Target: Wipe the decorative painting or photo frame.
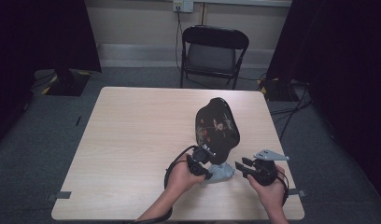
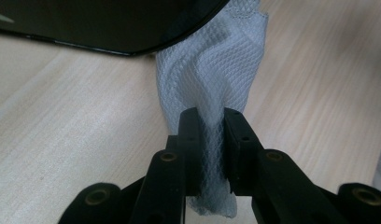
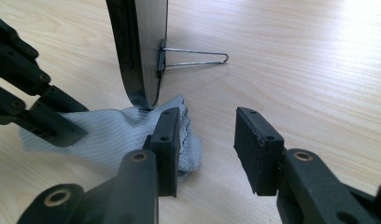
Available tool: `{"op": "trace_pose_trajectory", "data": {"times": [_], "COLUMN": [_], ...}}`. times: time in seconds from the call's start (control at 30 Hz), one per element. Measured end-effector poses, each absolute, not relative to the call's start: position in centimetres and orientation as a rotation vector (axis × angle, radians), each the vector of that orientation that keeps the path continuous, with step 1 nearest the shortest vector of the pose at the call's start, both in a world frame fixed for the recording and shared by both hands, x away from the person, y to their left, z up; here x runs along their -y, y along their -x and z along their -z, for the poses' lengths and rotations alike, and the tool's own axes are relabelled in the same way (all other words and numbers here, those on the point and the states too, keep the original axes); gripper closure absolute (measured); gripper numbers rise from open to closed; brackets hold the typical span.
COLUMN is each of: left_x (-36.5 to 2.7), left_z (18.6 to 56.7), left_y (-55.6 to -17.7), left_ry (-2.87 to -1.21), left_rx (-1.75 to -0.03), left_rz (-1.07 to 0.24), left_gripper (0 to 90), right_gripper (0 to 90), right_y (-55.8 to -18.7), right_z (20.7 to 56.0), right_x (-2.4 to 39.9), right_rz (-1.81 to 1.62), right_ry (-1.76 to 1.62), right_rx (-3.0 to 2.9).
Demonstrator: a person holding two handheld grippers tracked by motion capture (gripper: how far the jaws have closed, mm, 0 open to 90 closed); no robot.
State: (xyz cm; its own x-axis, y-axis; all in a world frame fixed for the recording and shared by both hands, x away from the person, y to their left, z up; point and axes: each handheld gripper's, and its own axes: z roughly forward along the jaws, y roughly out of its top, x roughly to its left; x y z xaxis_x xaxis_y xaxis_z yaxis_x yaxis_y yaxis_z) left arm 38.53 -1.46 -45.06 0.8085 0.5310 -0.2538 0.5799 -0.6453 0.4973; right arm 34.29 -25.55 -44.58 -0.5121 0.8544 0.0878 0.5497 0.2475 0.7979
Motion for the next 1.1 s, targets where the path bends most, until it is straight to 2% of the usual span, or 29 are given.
{"op": "trace_pose_trajectory", "data": {"times": [1.1], "left_x": [2.2], "left_z": [35.5], "left_y": [-37.9], "left_ry": [-2.384], "left_rx": [-0.676], "left_rz": [-0.016], "left_gripper": [78.6], "right_gripper": [60.4], "right_y": [-34.2], "right_z": [44.5], "right_x": [27.2], "right_rz": [-1.13], "right_ry": [-1.324], "right_rx": [-2.122]}}
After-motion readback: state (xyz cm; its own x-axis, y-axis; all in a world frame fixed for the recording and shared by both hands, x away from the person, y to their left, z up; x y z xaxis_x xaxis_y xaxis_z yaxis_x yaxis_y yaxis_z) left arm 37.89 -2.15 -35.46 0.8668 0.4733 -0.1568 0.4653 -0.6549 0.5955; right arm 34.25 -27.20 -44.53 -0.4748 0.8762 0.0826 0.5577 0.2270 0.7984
